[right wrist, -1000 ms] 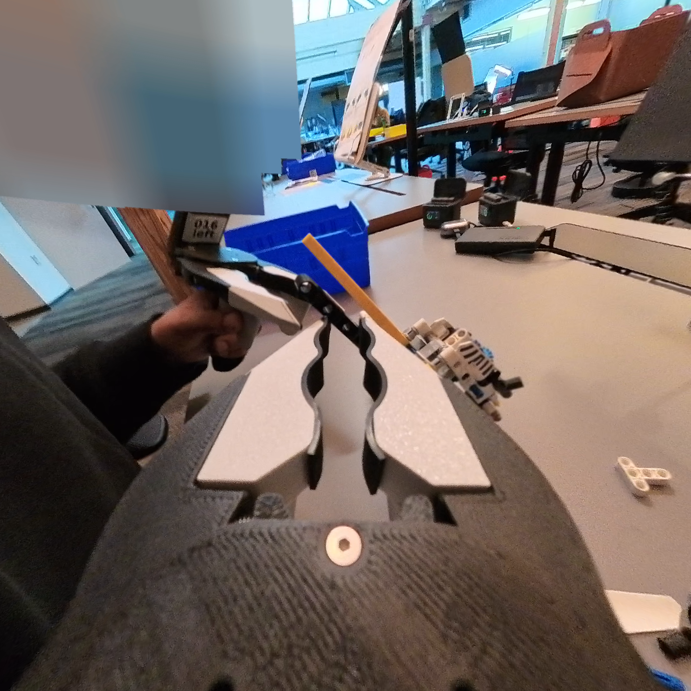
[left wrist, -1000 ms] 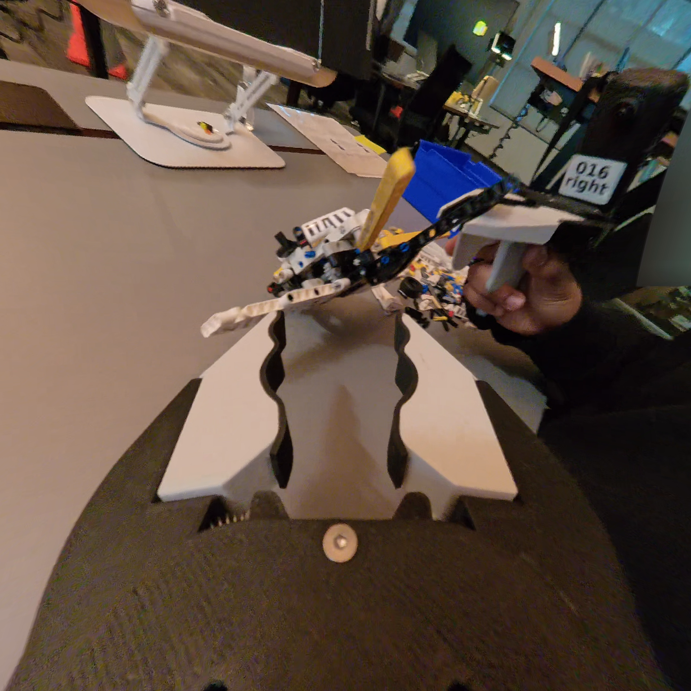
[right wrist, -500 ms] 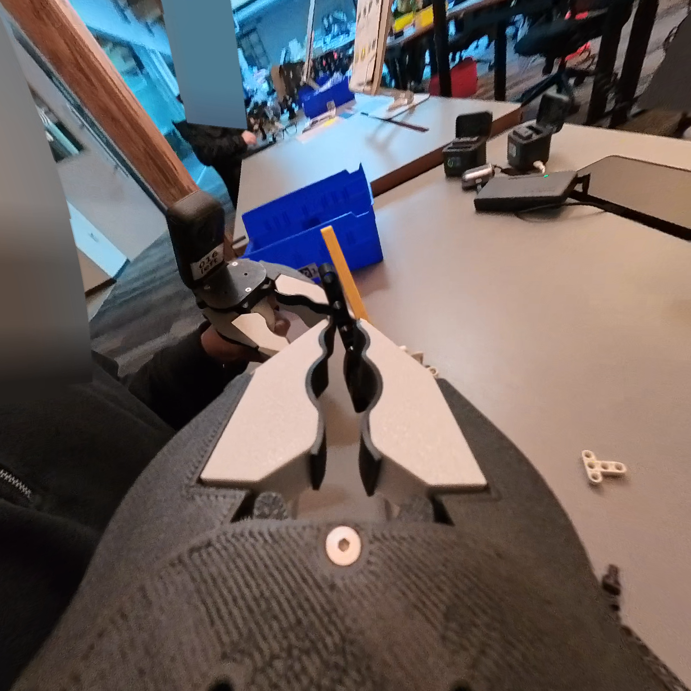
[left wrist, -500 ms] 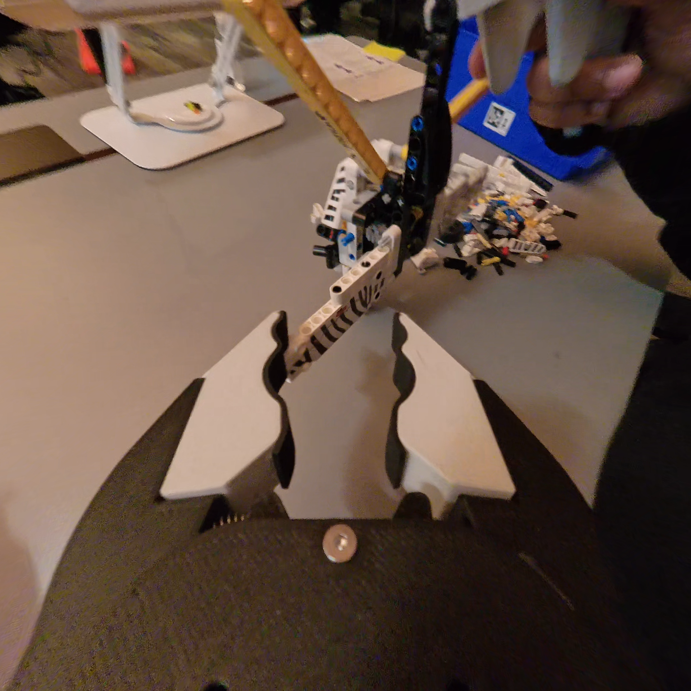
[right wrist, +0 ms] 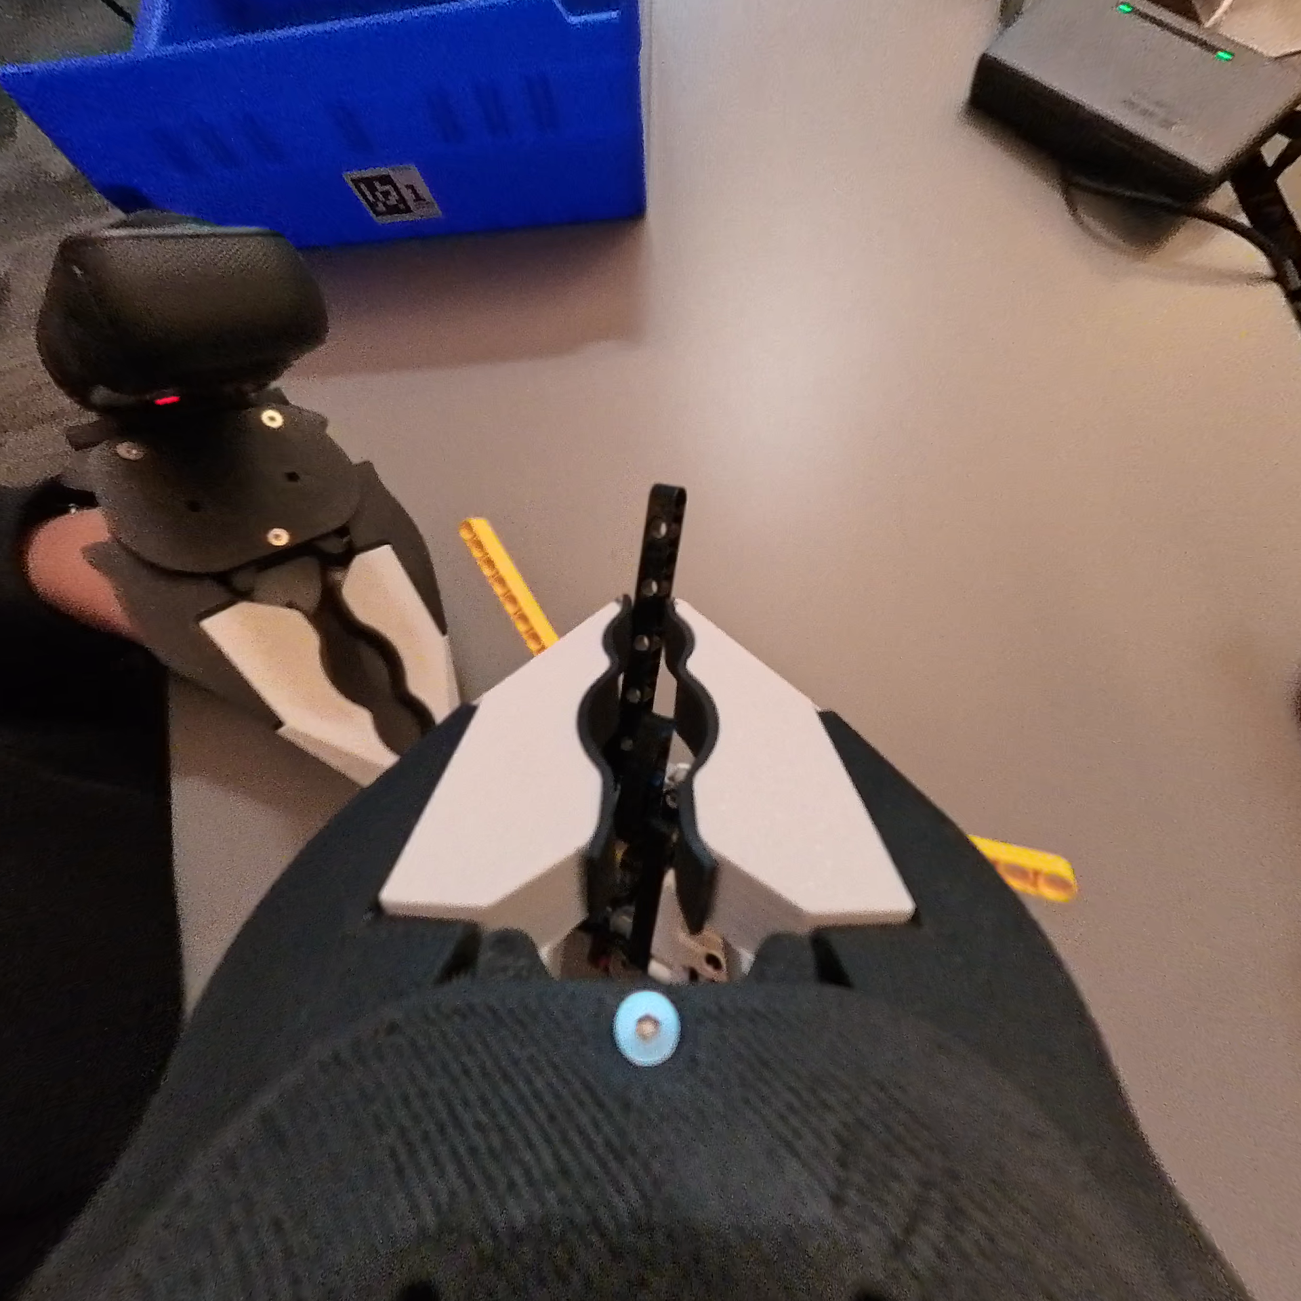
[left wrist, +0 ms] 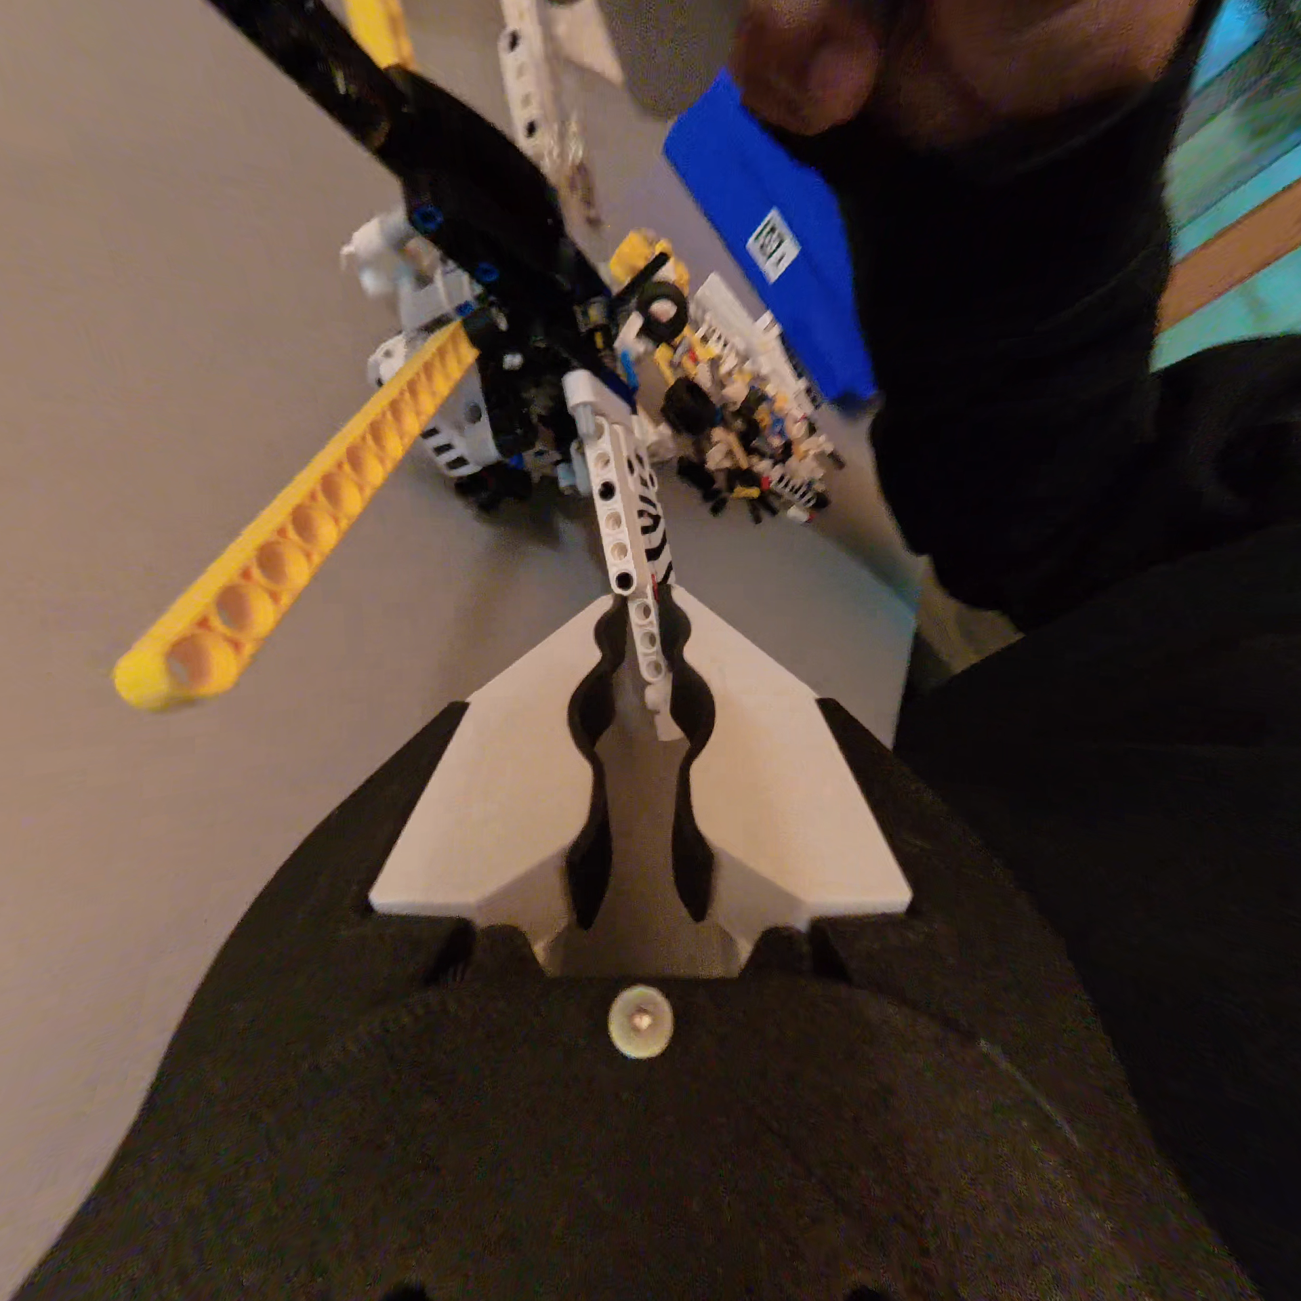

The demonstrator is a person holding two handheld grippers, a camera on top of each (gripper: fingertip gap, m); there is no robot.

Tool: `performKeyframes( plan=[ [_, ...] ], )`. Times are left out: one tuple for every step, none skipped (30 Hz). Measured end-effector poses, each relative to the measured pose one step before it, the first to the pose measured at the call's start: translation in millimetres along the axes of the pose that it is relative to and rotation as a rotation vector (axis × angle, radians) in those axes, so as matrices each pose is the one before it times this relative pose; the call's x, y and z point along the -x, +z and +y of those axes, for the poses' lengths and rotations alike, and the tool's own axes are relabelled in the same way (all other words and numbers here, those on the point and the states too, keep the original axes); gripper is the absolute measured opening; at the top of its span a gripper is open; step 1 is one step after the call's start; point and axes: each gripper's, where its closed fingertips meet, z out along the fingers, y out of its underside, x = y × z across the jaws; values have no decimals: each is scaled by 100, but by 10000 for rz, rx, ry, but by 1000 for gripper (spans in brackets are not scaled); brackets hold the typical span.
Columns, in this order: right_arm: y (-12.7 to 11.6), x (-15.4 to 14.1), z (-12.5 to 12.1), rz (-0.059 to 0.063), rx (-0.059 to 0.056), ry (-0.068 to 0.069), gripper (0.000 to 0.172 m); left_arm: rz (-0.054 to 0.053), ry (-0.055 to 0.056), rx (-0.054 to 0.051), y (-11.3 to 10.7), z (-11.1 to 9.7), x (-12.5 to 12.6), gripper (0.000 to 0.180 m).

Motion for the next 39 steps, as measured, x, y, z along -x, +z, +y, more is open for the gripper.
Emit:
performKeyframes(
  plan=[
    [566,-57,-170,-95,61,-28,5,239,-334,-285,-74,-269,-100,7],
    [448,-71,-164,-105,12,21,5,199,-343,-224,-95,-200,3,6],
    [349,-82,-145,-93,-28,30,5,180,-288,-162,-92,-127,64,6],
    [232,-112,-95,-43,-65,26,5,146,-220,-145,-108,-115,83,6],
    [60,-111,-115,-6,-124,22,6,123,-182,-179,-139,-201,83,6],
    [-141,-54,-168,-1,-204,11,13,97,-162,-166,-142,-191,85,7],
    [-372,-76,-261,54,-298,-2,18,83,-125,-136,-122,-186,87,6],
    [-591,-145,-323,155,-413,0,21,74,-84,-118,-112,-166,80,7],
    [-778,-242,-323,242,-488,29,24,60,-91,-122,-87,-172,100,7],
    [-908,-291,-321,288,-538,80,29,38,-86,-48,-47,-68,133,6],
    [-985,-249,-243,270,-569,155,32,-78,-102,20,63,60,304,6],
    [-963,-107,-61,172,-548,261,32,54,-85,-27,94,-29,59,6],
    [-900,59,184,44,-481,360,32,131,-98,-47,104,-98,-117,6],
    [-796,132,461,-25,-389,463,32,65,-85,-2,148,-37,-53,6],
    [-694,141,696,-66,-315,560,32,44,-88,38,190,31,-9,6],
    [-609,146,863,-110,-269,628,32,98,-100,24,231,18,-91,6],
    [-524,139,953,-143,-238,686,32,138,-143,48,259,69,-122,6],
    [-479,126,960,-156,-236,707,33,178,-179,49,246,66,-164,7],
    [-427,122,917,-159,-228,671,33,173,-187,28,228,41,-135,7],
    [-390,29,883,-112,-191,606,33,147,-159,-9,174,-47,-105,8],
    [-364,-134,865,-12,-133,496,33,176,-130,-95,113,-146,-150,10],
    [-324,-226,808,50,-70,359,33,236,-144,-217,62,-318,-224,16],
    [-262,-227,761,62,-7,248,33,226,-240,-309,18,-435,-160,20],
    [-162,-182,715,35,58,196,33,252,-311,-338,-4,-458,-120,21],
    [-30,-60,666,-40,92,170,34,227,-346,-315,-6,-404,-57,23],
    [76,27,552,-97,91,152,35,150,-347,-214,44,-258,67,27],
    [159,61,443,-114,80,142,36,164,-284,-215,27,-266,-33,30],
    [209,64,306,-134,56,155,38,146,-131,-259,-19,-333,-139,29],
    [253,158,158,-201,19,196,41,63,-60,-140,-28,-142,-49,23],
    [270,288,18,-292,-41,222,42,90,25,23,26,92,-154,11],
    [247,264,-82,-295,-92,244,43,36,44,69,69,185,-114,7],
    [217,54,-83,-187,-77,253,47,-75,28,27,37,148,33,7],
    [150,-135,-9,-93,-27,191,47,-65,42,-7,1,81,13,7],
    [87,-216,-16,-34,-22,130,44,-37,38,-37,-49,19,-22,8],
    [13,-266,-14,34,-18,70,37,-26,25,-61,-75,-60,-27,9],
    [-59,-303,-3,87,-13,11,28,-13,3,-69,-94,-85,-27,11],
    [-54,-138,16,13,-11,11,15,2,-17,-68,-76,-109,-29,13],
    [-26,82,3,-116,-22,75,15,-11,-44,-46,-44,-72,29,16],
    [15,75,36,-87,-12,91,15,-81,-91,8,-6,23,162,18]
  ],
)
